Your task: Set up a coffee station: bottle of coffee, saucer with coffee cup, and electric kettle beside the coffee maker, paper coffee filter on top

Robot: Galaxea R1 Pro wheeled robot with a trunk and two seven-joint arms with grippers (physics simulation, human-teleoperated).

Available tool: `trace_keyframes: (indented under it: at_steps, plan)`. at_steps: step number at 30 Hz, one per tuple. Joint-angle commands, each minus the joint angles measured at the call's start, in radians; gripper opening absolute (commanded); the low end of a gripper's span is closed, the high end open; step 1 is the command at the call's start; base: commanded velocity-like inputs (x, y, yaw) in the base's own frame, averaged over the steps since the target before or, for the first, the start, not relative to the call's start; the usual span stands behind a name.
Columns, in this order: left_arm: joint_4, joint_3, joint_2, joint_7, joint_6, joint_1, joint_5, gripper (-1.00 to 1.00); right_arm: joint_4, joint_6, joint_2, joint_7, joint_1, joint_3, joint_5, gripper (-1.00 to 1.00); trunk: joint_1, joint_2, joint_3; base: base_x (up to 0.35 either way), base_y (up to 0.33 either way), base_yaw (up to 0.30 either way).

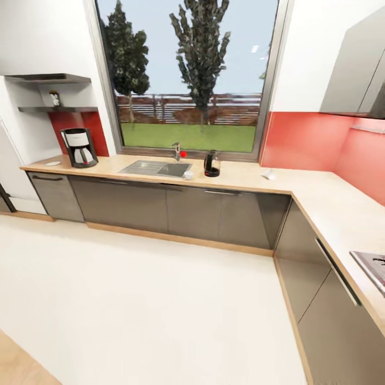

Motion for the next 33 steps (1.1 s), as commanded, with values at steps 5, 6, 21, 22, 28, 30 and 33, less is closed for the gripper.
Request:
trace_keyframes:
  at_steps: [5, 6, 21, 22, 28, 30, 33]
  plan:
    - [-0.001, 0.001, 0.001, 0.005, 0.001, -0.085, -0.001, 1.00, -0.194, -0.010, -0.013, -0.001, 0.001, -0.008, 0.000, 1.00, -0.019, 0.034, 0.008, 0.000, 0.000, -0.194]
    - [-0.002, 0.002, 0.001, 0.006, 0.000, -0.101, 0.000, 1.00, -0.213, -0.011, -0.013, 0.001, 0.000, -0.027, -0.001, 1.00, -0.023, 0.041, 0.011, 0.000, 0.000, -0.246]
    - [0.015, -0.002, 0.018, -0.008, -0.006, -0.103, -0.007, 1.00, -0.143, -0.011, -0.013, 0.006, 0.001, -0.144, 0.003, 1.00, -0.046, 0.083, 0.027, 0.004, 0.000, -0.059]
    - [0.015, -0.002, 0.025, -0.008, -0.007, -0.103, -0.005, 1.00, -0.140, -0.011, -0.013, 0.005, 0.000, -0.144, 0.002, 1.00, -0.046, 0.083, 0.027, 0.118, 0.000, 0.000]
    - [0.019, 0.003, 0.074, -0.009, -0.077, -0.103, 0.003, 1.00, -0.135, -0.012, -0.013, 0.001, 0.001, -0.153, 0.000, 1.00, -0.046, 0.083, 0.027, 0.262, -0.063, 0.000]
    - [0.031, 0.003, 0.079, -0.009, -0.092, -0.103, 0.004, 1.00, -0.133, -0.012, -0.012, 0.001, 0.000, -0.178, -0.001, 1.00, -0.046, 0.083, 0.027, 0.314, -0.093, 0.000]
    - [0.038, 0.003, 0.080, -0.009, -0.098, -0.103, 0.005, 1.00, -0.131, -0.012, -0.012, 0.002, 0.001, -0.192, -0.002, 1.00, -0.046, 0.083, 0.027, 0.325, -0.058, 0.000]
